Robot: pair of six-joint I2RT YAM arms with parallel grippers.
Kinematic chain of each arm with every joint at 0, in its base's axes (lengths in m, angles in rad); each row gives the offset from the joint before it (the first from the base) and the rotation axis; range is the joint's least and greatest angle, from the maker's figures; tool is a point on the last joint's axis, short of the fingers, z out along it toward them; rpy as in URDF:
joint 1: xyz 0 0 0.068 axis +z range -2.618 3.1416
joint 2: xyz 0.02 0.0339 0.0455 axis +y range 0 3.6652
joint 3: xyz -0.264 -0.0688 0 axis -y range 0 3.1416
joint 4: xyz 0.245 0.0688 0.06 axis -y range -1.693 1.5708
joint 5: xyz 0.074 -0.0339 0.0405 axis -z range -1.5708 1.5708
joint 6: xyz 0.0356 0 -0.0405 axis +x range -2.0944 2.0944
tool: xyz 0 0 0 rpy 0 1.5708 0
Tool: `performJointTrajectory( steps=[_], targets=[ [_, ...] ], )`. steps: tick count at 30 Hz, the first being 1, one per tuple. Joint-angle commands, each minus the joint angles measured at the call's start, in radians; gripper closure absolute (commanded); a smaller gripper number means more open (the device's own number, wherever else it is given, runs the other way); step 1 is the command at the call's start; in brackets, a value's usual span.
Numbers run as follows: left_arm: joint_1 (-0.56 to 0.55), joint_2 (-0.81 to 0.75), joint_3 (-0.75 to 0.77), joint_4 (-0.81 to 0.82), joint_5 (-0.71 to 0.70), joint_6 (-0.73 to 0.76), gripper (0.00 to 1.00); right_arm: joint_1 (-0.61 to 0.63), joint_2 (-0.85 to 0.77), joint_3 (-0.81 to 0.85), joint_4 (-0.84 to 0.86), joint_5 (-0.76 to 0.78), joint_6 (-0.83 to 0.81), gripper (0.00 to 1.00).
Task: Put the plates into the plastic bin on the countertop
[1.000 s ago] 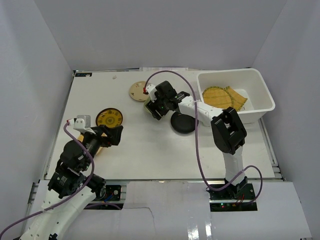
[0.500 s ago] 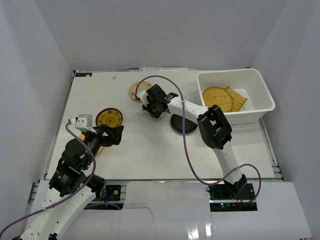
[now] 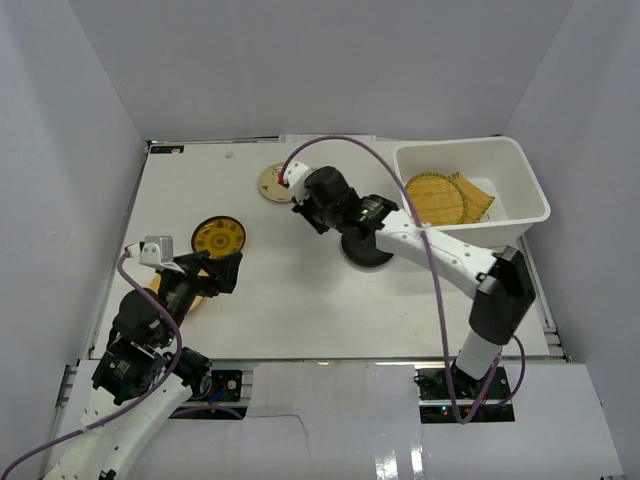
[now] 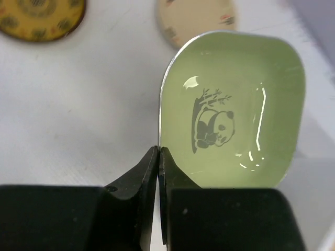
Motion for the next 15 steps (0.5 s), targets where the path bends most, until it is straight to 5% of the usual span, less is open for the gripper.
performJointTrajectory(
  steps=[1,7,15],
  targets=[
    [-0.002,-0.022,-0.007,0.02,0.015,-0.003,0.02,-0.065,-0.167,-0.014,0.053,0.26,-0.002,0.92],
    [-0.005,-0.054,-0.016,0.026,0.091,0.013,0.02,-0.383,-0.279,-0.156,0.028,0.216,0.132,0.92],
    [-0.005,-0.059,-0.024,0.034,0.124,0.019,0.02,-0.571,-0.192,-0.218,0.046,0.161,0.139,0.92]
  ],
)
